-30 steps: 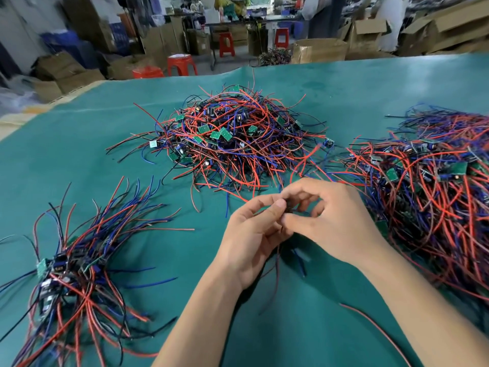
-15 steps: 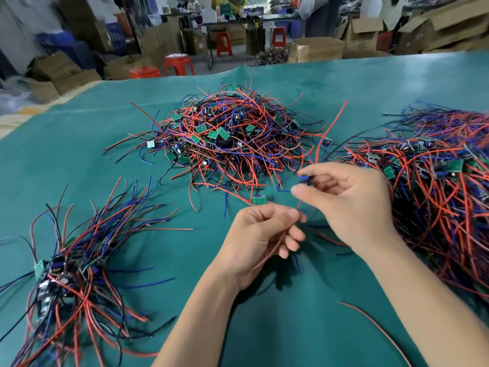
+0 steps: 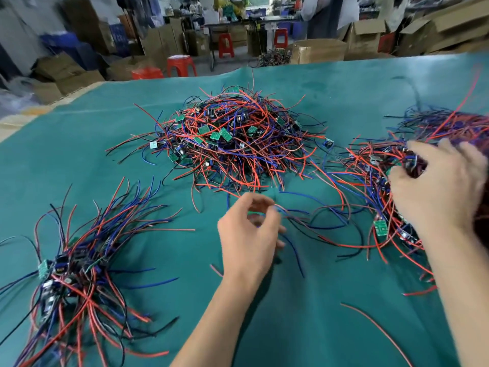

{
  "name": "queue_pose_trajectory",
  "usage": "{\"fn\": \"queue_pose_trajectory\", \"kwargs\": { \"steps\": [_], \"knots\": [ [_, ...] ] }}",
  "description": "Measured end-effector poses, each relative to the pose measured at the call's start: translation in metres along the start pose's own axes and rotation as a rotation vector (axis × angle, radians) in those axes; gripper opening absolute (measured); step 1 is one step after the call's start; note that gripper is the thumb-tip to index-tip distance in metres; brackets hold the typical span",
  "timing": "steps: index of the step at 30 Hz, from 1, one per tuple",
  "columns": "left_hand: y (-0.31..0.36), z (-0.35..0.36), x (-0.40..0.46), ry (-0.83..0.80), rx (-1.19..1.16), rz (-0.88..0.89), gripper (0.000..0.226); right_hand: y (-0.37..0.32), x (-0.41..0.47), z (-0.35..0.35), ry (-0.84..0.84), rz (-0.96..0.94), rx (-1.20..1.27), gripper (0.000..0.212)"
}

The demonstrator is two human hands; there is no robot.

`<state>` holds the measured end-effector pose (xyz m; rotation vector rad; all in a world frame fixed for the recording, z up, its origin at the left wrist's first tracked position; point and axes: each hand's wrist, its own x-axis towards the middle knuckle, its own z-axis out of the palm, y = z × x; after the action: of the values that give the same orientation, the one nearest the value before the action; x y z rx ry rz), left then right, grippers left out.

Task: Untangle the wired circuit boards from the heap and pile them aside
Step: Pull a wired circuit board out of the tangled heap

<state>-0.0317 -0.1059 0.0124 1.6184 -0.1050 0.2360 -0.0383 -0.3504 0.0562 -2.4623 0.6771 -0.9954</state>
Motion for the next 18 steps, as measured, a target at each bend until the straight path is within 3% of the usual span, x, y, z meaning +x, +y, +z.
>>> {"fn": "queue_pose_trajectory", "kwargs": {
  "steps": [2,3,6,8,12,18],
  "knots": [
    [-0.006,-0.003,0.0,0.189,0.398,0.27,0.026,-0.009,-0.005,-0.001,-0.009,-0.008,-0.016,0.062],
    [-0.008,-0.004,0.0,0.208,0.51,0.297,0.035,-0.015,-0.009,0.0,0.005,-0.04,0.002,0.06],
    [-0.012,-0.004,0.004,0.081,0.742,0.118,0.054,-0.035,-0.027,0.01,-0.003,-0.187,0.081,0.043],
    [-0.014,-0.002,0.003,-0.005,0.885,0.086,0.058,-0.044,-0.04,0.021,-0.125,-0.27,0.118,0.03],
    [-0.014,-0.003,0.005,-0.013,0.91,0.126,0.044,-0.054,-0.058,0.033,-0.414,-0.35,0.191,0.021],
    [-0.013,-0.002,0.005,-0.032,0.747,0.16,0.022,-0.061,-0.076,0.044,-0.542,-0.453,0.103,0.016]
  ]
}}
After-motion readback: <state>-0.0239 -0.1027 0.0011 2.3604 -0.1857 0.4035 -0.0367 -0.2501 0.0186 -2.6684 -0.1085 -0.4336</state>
